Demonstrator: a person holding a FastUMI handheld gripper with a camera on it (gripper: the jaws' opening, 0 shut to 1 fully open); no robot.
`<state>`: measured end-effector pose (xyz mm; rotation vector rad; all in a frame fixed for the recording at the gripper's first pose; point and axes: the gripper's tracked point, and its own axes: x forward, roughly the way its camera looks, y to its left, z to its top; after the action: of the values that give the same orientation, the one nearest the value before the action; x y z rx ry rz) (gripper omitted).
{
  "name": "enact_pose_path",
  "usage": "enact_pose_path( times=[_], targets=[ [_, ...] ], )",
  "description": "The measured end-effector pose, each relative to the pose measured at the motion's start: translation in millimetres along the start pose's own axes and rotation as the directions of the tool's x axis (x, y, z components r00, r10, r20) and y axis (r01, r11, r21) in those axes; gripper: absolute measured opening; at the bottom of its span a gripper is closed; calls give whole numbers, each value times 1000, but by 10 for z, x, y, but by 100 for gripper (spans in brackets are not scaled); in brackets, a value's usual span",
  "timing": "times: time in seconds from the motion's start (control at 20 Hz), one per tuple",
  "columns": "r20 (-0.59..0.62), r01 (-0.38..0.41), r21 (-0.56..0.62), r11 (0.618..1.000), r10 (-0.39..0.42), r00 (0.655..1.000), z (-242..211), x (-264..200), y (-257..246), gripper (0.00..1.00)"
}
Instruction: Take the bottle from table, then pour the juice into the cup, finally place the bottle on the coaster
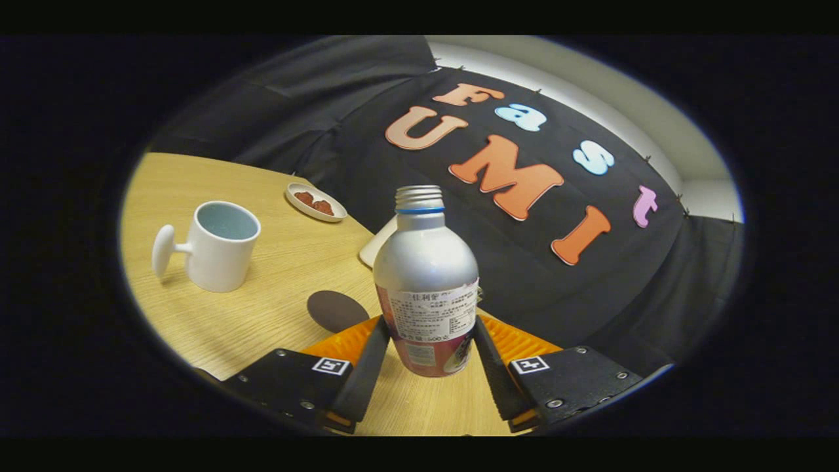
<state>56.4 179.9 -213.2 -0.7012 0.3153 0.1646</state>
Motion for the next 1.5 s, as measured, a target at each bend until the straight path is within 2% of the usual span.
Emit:
enact_pose_path(
  times=[0.25,0.55,0.95,1.5],
  targets=[
    [54,36,-169,985,-27,998,187,16,57,74],
    [109,92,-344,935,-57,992,385,81,109,74],
    [192,180,-561,808,-85,978,585,92,201,74],
    [277,253,-711,657,-69,958,825,36,348,74]
  ],
)
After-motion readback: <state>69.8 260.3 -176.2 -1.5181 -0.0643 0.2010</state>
